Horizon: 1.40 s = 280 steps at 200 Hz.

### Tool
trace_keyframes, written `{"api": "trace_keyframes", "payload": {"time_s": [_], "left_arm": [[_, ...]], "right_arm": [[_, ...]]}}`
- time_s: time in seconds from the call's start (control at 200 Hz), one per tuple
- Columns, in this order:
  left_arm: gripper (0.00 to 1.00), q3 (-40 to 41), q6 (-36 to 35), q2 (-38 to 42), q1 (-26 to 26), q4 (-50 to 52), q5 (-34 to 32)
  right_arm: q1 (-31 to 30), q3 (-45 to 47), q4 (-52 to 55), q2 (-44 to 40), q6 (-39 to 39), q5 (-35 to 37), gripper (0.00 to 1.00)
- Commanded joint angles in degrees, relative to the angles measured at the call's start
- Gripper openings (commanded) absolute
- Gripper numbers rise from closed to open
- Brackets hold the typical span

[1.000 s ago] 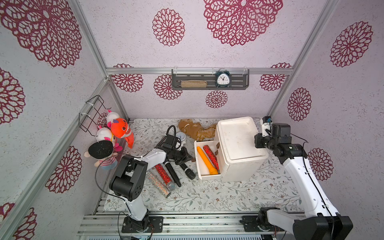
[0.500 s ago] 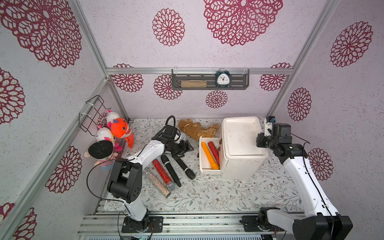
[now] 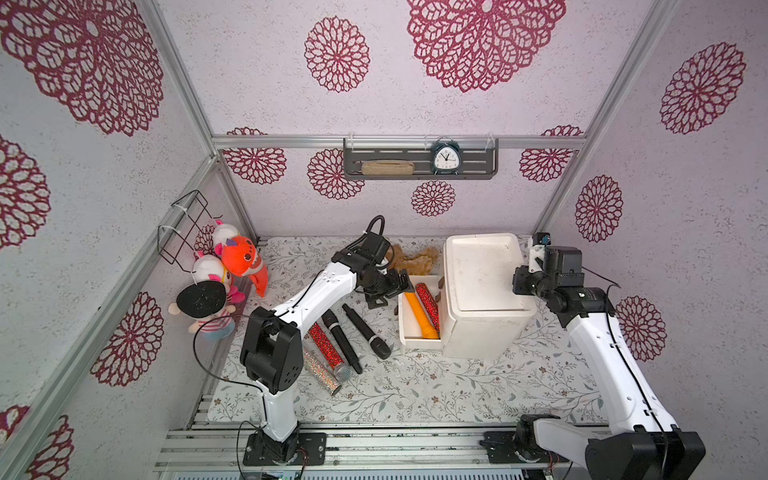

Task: Take the microphone out of the drawer
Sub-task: Pick up the microphone from the drawer.

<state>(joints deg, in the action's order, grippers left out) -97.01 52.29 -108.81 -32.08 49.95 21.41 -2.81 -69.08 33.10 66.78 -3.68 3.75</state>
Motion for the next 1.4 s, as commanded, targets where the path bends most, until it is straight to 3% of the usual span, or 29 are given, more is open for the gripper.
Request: {"api": "trace_keyframes", "payload": {"time_s": [0.0, 0.215, 0.465, 0.57, 0.665, 0.755, 1.091, 1.396], "left_arm": [[0.97, -2.7, 8.1, -1.4, -1.0, 3.8, -4.9], [0.97, -3.5, 19.1, -2.0, -2.0, -0.5, -8.2], [1.00, -10.5, 23.5, -10.0, -4.1, 0.1, -8.6], [0.91, -13.1, 24.6, -13.0, -5.3, 0.8, -9.2], [0.71, -13.1, 25.9, -14.4, -6.1, 0.4, -9.7], [0.59, -13.0, 26.7, -16.0, -6.7, -0.9, -9.8], [0.55, -20.0, 24.4, -23.7, -8.7, 5.3, -11.2], [0.53, -21.1, 23.6, -26.5, -9.7, 7.9, -12.3]], "right_arm": [[0.5, -1.6, -3.0, -1.6, 0.1, 1.0, 0.00], [0.5, -1.4, -3.0, -1.7, -0.6, -0.5, 0.00], [0.5, -1.0, -3.0, -1.9, -0.6, -1.4, 0.00], [0.5, -0.9, -3.1, -2.0, -0.7, -1.8, 0.00], [0.5, -1.0, -3.1, -2.1, -0.6, -2.4, 0.00], [0.5, -0.5, -3.3, -2.4, -0.5, -2.4, 0.00], [0.5, -0.6, -3.7, -2.7, -0.5, -3.1, 0.00], [0.5, -0.6, -4.0, -2.7, -0.5, -3.2, 0.00]]}}
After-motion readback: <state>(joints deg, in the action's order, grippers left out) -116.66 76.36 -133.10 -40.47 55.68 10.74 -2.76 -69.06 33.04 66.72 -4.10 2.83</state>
